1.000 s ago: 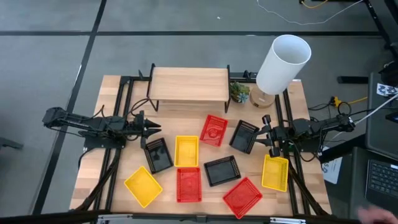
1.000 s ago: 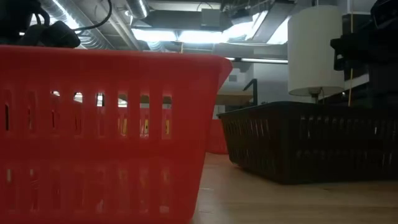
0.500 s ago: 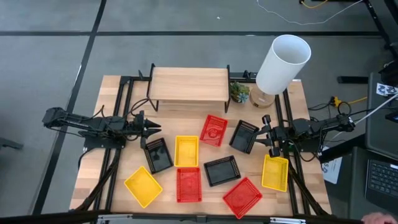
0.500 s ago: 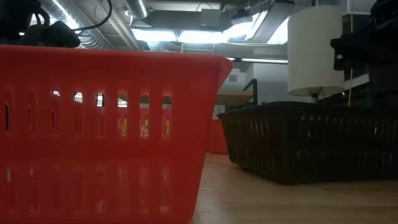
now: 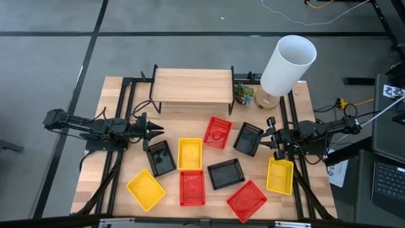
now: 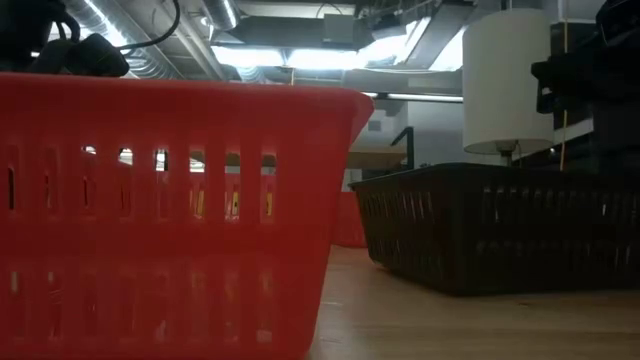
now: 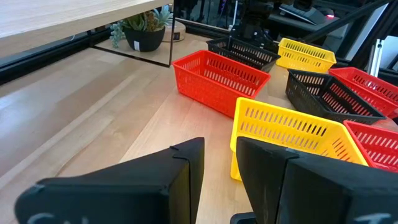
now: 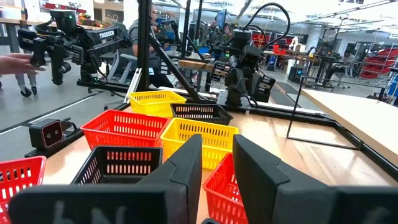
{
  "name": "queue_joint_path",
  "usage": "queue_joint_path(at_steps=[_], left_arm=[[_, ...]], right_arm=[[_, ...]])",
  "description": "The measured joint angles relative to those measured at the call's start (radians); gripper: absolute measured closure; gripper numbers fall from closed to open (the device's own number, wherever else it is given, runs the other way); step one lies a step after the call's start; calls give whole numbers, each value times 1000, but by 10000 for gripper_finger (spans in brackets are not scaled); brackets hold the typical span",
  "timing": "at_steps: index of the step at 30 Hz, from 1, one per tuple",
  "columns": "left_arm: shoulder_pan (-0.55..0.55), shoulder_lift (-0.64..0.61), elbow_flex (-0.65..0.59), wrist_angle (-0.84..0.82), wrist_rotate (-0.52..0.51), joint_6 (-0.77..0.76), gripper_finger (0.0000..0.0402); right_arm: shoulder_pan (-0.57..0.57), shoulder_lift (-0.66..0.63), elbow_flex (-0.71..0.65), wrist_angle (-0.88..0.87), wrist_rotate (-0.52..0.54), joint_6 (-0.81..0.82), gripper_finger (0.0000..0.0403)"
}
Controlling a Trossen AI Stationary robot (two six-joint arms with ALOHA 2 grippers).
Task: Stack baskets on shelf by color
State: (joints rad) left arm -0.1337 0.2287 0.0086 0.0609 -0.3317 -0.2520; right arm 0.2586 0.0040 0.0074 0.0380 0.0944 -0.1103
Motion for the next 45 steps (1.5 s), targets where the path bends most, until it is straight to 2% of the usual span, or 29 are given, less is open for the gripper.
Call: queue_joint_path(at_steps=[18, 26, 33, 40, 42, 45], left_arm=[[0, 0, 0, 0, 0, 0, 315], [0, 0, 0, 1, 0, 0, 315], [0, 0, 0, 4, 0, 0, 315], [0, 0, 0, 6, 0, 0, 315], [0, 0, 0, 7, 0, 0, 315], [0, 0, 0, 8, 0, 0, 315]], right_arm=[[0, 0, 0, 0, 0, 0, 312], [0, 0, 0, 0, 1, -51, 312], [0, 0, 0, 17, -85, 113, 312], [0, 0, 0, 97, -86, 133, 312], [0, 1, 0, 156, -60, 135, 312], [0, 0, 1, 298, 82, 124, 312]])
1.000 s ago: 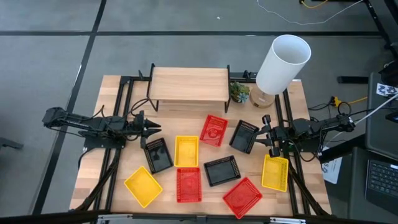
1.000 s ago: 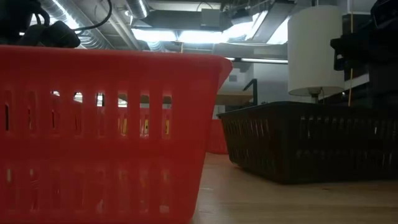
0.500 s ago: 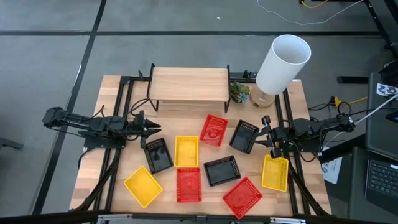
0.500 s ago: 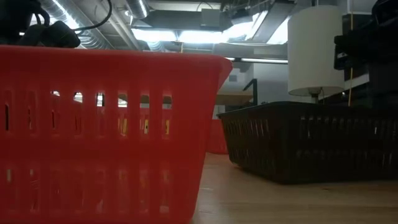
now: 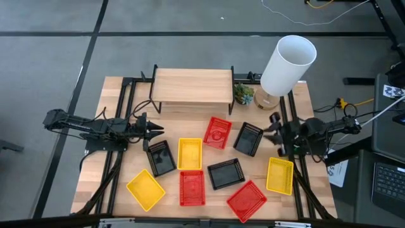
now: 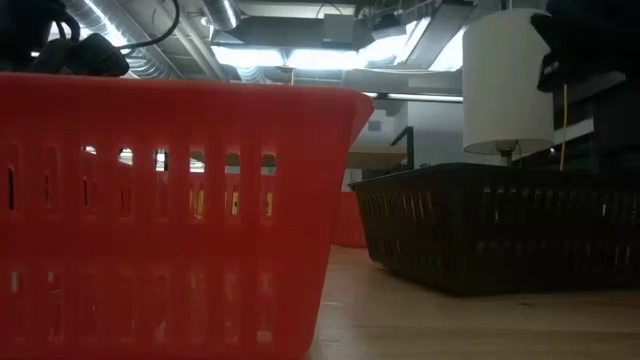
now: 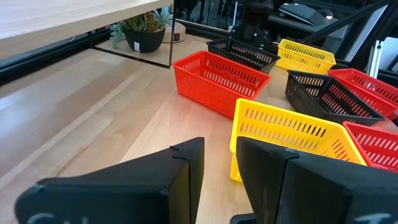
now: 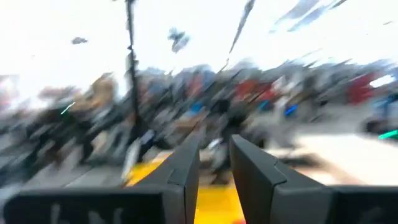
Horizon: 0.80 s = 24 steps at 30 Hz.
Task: Stack baskets on shelf by color
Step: Put the right yellow bin on the shelf
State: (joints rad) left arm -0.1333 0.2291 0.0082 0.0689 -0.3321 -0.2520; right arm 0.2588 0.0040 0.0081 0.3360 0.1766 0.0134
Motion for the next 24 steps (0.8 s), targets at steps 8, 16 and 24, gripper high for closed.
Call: queue_joint_path(at_steps=[8, 16, 24], left_arm=[[0, 0, 0, 37, 0, 0, 315], [0, 0, 0, 62, 0, 0, 315], [0, 0, 0, 61, 0, 0, 315]], right_arm=[[0, 96, 226, -131, 66, -148, 312], [0, 457, 686, -490, -89, -16, 312], [1, 837, 1062, -882, -335, 251, 312]])
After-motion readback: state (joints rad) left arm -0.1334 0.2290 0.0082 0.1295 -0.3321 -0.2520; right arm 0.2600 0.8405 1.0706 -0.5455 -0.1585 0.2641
